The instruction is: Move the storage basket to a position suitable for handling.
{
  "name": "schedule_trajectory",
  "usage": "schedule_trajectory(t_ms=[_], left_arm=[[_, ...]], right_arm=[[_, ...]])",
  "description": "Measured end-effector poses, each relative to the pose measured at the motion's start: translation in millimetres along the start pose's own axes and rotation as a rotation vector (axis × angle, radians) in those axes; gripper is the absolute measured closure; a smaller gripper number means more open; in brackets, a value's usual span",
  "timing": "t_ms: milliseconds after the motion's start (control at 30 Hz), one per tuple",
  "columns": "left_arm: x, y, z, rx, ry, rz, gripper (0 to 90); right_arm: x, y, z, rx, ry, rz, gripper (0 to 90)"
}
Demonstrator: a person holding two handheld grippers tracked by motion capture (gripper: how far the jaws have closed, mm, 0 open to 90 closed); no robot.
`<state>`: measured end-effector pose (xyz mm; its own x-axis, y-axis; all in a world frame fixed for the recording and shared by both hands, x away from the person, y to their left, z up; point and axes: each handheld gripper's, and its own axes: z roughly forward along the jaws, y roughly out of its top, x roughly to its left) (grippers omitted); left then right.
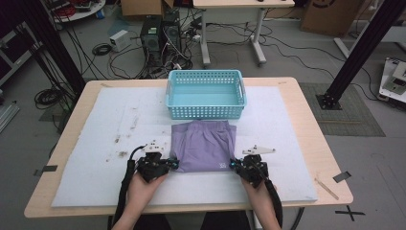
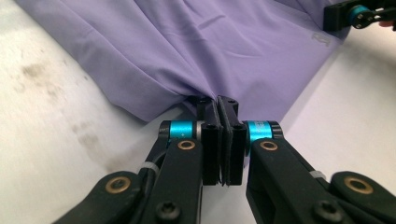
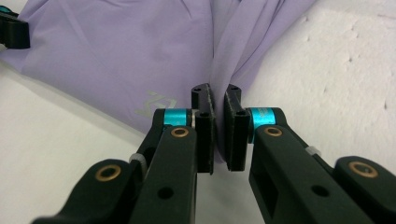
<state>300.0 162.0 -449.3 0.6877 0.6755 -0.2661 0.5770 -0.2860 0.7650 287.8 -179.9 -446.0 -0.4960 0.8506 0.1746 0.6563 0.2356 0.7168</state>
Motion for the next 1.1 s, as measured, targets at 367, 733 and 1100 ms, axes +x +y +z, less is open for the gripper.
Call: schedule_trajectory(t_ms=[367, 733, 1100], left_arm=[[-27.7, -27.3, -26.8, -0.007, -0.022, 0.059, 87.8], [-36.8, -39.5, -36.6, -0.004, -0.02, 0.088, 87.6], [-31.0, -39.5, -42.5, -0.013, 0.011, 0.102, 43.0]], right_arm=[[24.1, -32.1, -28.9, -0.052, 0.003, -0.031, 86.1], [38.2, -52.0, -38.5, -0.053, -0.002, -0.059, 86.1], [32.5, -52.0, -42.8, -0.094, -0.04, -0.075, 56.9]])
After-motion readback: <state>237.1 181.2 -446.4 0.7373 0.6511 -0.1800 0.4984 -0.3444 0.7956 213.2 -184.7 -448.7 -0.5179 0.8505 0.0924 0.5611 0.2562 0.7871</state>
